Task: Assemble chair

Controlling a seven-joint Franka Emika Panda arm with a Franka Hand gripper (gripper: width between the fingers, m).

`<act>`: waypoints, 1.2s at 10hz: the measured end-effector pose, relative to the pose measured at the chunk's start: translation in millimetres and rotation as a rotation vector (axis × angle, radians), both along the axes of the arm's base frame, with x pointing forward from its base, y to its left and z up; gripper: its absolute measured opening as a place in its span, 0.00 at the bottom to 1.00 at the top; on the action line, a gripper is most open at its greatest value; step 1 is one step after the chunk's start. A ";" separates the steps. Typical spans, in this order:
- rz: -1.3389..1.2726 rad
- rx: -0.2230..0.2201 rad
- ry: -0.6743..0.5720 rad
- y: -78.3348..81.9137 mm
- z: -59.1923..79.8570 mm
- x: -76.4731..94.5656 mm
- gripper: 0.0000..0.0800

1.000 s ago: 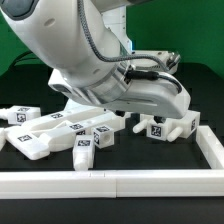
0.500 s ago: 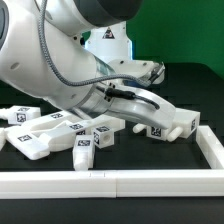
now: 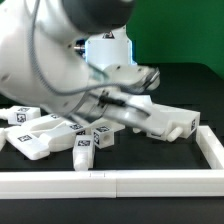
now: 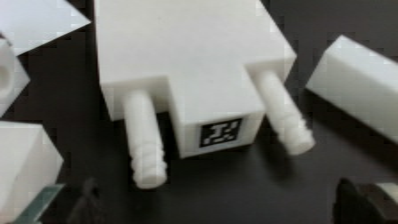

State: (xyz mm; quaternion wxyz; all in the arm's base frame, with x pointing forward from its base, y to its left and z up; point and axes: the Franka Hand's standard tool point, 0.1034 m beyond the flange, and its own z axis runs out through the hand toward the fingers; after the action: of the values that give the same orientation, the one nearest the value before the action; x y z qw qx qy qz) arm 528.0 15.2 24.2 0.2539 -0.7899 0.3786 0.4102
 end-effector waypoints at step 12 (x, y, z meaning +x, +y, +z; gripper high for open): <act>-0.028 -0.007 0.078 11.1 -14.7 -20.2 0.64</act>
Offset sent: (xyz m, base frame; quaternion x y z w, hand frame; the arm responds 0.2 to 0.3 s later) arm 0.0000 0.0000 0.0000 0.0000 0.0000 0.0000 1.0000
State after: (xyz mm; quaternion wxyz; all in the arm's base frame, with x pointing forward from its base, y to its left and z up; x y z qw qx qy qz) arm 507.8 26.3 9.6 0.2418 -0.7687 0.4009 0.4357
